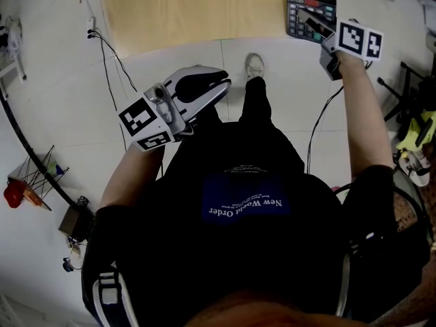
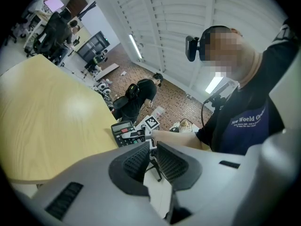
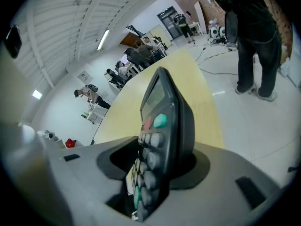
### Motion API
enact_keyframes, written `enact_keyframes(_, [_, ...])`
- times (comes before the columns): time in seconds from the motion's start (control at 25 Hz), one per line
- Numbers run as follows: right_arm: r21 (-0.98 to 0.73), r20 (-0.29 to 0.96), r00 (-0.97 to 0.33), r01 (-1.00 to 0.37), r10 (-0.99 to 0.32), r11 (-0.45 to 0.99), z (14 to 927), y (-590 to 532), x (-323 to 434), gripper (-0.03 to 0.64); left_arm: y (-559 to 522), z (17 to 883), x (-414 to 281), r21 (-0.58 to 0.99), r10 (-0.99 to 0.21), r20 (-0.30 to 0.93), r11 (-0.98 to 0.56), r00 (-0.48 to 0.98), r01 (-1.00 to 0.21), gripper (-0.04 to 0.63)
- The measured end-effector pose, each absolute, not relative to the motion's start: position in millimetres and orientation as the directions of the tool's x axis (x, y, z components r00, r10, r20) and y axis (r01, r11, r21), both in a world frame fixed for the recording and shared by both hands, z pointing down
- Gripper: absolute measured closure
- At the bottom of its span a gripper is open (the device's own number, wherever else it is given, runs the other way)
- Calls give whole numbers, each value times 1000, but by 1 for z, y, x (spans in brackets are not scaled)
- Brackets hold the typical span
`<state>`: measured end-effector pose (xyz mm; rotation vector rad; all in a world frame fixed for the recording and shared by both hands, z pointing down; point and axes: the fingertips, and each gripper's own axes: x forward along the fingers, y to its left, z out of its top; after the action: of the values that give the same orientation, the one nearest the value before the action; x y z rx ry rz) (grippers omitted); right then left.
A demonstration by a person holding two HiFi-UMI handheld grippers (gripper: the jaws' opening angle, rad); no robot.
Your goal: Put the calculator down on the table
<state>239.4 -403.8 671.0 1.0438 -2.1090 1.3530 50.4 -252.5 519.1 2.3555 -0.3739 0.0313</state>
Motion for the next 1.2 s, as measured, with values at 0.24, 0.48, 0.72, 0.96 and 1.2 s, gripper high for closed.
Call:
enact_keyframes(0.24, [-460, 752, -536, -843, -384, 277, 675, -405, 246, 390, -242, 520, 43, 680, -252, 132, -681, 959, -273, 541])
enact_keyframes(0.48, [-370, 792, -452, -890, -411, 267, 679, -411, 260, 297, -241, 519, 38, 683, -256, 129, -678, 958, -273, 541])
enact_keyframes(0.72, [-366, 796, -438, -898, -417, 244, 683, -413, 266, 258, -237, 521, 34, 689, -257, 128, -671, 958, -273, 541])
enact_keyframes(0.96, [-355, 803, -426, -904, -418, 240, 682, -410, 274, 258, -237, 520, 28, 696, -279, 119, -661, 953, -281, 541])
enact_keyframes(1.2, [-324, 808, -409, -910, -424, 259, 682, -410, 281, 244, -236, 520, 24, 692, -285, 123, -662, 951, -288, 541])
